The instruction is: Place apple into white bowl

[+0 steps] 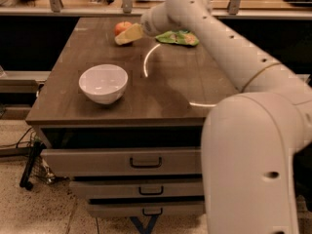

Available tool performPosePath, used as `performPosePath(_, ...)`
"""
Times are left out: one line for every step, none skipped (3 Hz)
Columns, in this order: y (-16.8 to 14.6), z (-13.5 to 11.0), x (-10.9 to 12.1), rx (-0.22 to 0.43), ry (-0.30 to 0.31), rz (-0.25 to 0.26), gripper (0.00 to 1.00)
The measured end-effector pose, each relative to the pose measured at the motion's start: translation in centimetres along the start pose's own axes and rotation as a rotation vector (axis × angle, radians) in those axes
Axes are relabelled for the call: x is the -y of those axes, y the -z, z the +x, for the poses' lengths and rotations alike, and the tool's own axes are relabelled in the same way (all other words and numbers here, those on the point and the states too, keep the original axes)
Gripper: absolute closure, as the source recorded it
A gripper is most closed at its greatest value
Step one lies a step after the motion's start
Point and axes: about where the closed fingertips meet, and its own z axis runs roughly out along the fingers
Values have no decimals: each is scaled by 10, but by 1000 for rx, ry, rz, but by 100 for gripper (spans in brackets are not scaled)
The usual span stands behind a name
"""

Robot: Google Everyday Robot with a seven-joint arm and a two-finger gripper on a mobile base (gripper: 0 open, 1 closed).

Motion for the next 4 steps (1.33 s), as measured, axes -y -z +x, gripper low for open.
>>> performPosePath(-33,-9,-5,31,-2,-7,0)
performPosePath(-60,-13,-11,38,14,-14,26)
performPosePath(-66,-10,-10,32,17,-7,49)
performPosePath(-54,-12,-11,47,25,-7,72)
